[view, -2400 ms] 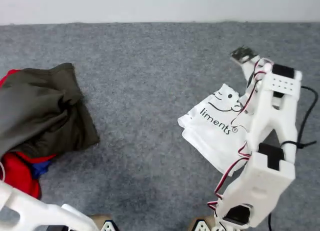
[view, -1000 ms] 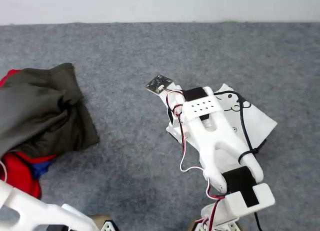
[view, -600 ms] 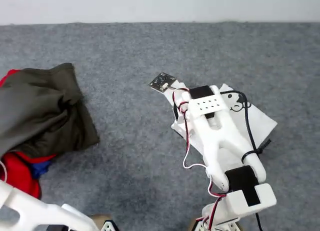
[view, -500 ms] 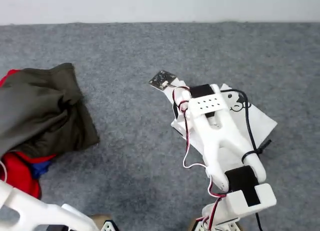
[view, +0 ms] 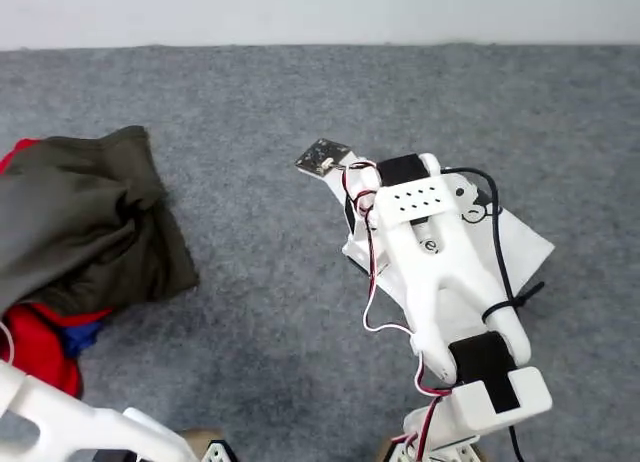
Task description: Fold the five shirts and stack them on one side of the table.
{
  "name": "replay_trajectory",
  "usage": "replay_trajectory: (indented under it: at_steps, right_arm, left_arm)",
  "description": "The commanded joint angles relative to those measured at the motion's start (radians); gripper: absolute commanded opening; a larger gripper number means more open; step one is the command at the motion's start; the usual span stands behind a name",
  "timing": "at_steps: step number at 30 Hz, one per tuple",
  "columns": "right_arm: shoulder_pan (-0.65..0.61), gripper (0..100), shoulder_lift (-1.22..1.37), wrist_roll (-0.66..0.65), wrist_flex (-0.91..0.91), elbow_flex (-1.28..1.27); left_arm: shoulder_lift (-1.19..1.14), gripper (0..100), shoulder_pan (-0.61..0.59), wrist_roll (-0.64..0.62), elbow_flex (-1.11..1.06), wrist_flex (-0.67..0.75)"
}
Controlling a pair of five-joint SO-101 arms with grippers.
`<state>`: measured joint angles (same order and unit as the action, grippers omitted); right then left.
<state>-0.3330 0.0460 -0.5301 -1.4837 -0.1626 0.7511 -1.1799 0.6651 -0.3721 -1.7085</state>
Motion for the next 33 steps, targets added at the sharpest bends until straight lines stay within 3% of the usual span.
replay_trajectory:
  at_steps: [1,8,23,28,33]
  right_arm:
    - [-0.031,20.4,-0.047,0.029,-0.012,0.04]
    - [-0.045,20.4,-0.039,0.028,0.153,-0.061]
    - [0.001,18.2,0.113,0.025,0.193,-0.051]
    - [0.016,4.6,0.14,-0.071,0.216,0.003]
    - [0.041,3.9,0.191,-0.077,0.208,0.068]
  left_arm:
    - [0.023,1,-0.002,0.003,0.005,-0.008]
    - [0.115,1,0.008,0.002,0.002,-0.006]
    - [0.287,1,0.008,0.006,-0.239,0.077]
    - [0.316,1,0.008,0.006,-0.252,0.077]
    - [0.318,1,0.008,0.006,-0.252,0.077]
